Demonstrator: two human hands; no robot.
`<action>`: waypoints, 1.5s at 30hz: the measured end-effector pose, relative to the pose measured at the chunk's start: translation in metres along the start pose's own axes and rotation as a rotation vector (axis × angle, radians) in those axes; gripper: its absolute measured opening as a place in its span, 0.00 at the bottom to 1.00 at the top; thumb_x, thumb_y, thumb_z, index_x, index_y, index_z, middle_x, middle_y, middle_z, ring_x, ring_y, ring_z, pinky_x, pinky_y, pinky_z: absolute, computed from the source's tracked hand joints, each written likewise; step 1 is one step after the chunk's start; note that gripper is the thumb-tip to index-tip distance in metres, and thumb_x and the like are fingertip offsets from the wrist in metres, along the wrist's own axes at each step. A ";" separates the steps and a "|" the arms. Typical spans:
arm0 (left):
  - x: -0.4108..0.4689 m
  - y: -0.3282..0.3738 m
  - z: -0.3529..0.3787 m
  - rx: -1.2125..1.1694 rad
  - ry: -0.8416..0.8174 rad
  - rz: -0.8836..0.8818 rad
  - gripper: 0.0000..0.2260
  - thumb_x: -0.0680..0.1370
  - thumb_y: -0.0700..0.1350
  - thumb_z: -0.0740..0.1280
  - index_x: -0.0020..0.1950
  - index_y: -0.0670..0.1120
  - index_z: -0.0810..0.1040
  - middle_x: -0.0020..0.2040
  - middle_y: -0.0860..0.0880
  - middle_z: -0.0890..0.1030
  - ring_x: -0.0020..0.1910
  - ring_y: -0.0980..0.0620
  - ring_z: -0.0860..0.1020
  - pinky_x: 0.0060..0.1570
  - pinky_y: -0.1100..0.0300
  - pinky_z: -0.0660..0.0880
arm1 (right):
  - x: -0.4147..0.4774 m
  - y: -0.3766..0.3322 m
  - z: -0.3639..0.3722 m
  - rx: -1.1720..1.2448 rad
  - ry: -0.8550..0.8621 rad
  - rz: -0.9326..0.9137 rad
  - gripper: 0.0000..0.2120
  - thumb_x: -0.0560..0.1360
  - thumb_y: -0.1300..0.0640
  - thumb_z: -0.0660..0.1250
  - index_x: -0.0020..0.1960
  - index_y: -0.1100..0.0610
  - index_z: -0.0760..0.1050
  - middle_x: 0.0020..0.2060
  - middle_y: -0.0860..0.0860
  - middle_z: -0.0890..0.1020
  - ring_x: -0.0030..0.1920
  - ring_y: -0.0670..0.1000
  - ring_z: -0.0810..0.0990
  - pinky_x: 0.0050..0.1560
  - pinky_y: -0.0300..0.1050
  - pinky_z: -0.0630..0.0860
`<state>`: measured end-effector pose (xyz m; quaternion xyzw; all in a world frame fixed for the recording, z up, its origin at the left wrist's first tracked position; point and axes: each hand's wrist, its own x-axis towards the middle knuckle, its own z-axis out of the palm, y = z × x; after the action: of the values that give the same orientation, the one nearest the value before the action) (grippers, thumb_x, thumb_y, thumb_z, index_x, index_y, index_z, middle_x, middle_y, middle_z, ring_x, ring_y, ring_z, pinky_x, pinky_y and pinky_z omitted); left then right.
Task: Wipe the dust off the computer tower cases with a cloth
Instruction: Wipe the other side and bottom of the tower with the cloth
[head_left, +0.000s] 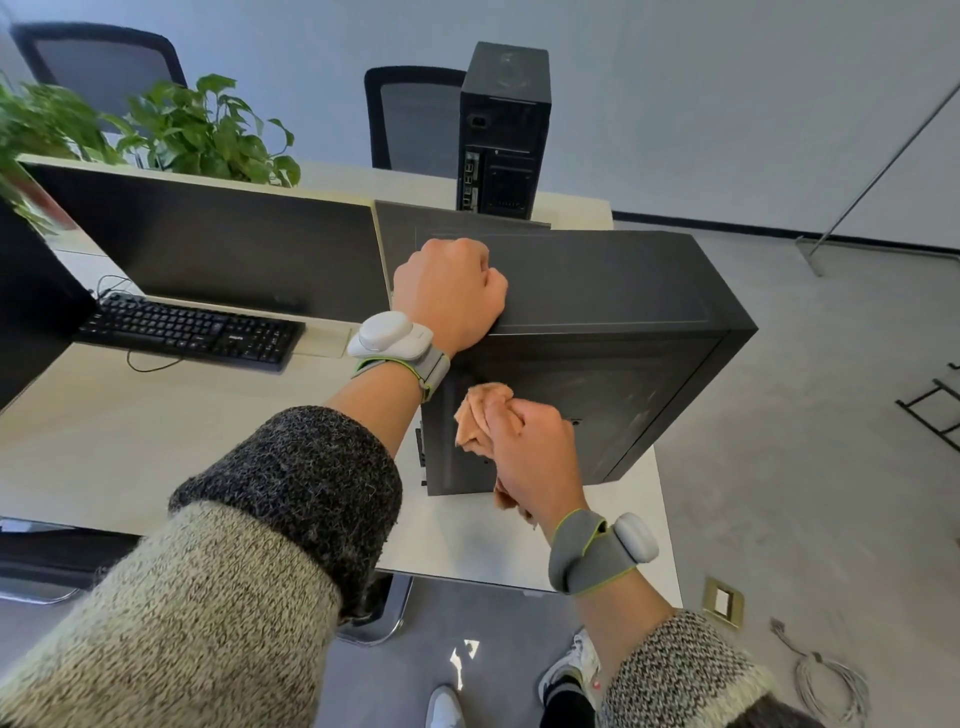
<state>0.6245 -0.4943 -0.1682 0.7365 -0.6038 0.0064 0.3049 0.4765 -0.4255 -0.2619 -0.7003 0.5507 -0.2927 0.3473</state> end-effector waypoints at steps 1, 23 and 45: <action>0.000 0.000 0.001 0.002 -0.003 -0.004 0.12 0.79 0.48 0.62 0.37 0.47 0.76 0.34 0.48 0.76 0.34 0.45 0.76 0.38 0.54 0.75 | 0.001 -0.004 -0.002 0.030 0.032 -0.029 0.22 0.87 0.46 0.59 0.39 0.53 0.78 0.28 0.49 0.76 0.34 0.57 0.78 0.35 0.52 0.76; -0.002 0.005 -0.001 0.088 0.013 0.007 0.12 0.80 0.48 0.62 0.39 0.45 0.76 0.35 0.49 0.76 0.34 0.47 0.75 0.36 0.56 0.68 | 0.002 0.009 -0.016 0.098 0.073 0.043 0.24 0.86 0.46 0.61 0.33 0.52 0.76 0.24 0.47 0.73 0.23 0.48 0.75 0.23 0.40 0.70; -0.002 0.006 0.001 0.095 0.005 0.009 0.13 0.82 0.49 0.63 0.40 0.47 0.76 0.36 0.50 0.76 0.34 0.51 0.74 0.37 0.58 0.69 | 0.013 0.007 -0.037 0.159 0.191 0.029 0.23 0.86 0.43 0.63 0.36 0.53 0.77 0.28 0.50 0.75 0.31 0.46 0.71 0.30 0.39 0.67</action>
<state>0.6187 -0.4931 -0.1669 0.7475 -0.6053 0.0385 0.2710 0.4458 -0.4450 -0.2451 -0.6313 0.5665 -0.3958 0.3520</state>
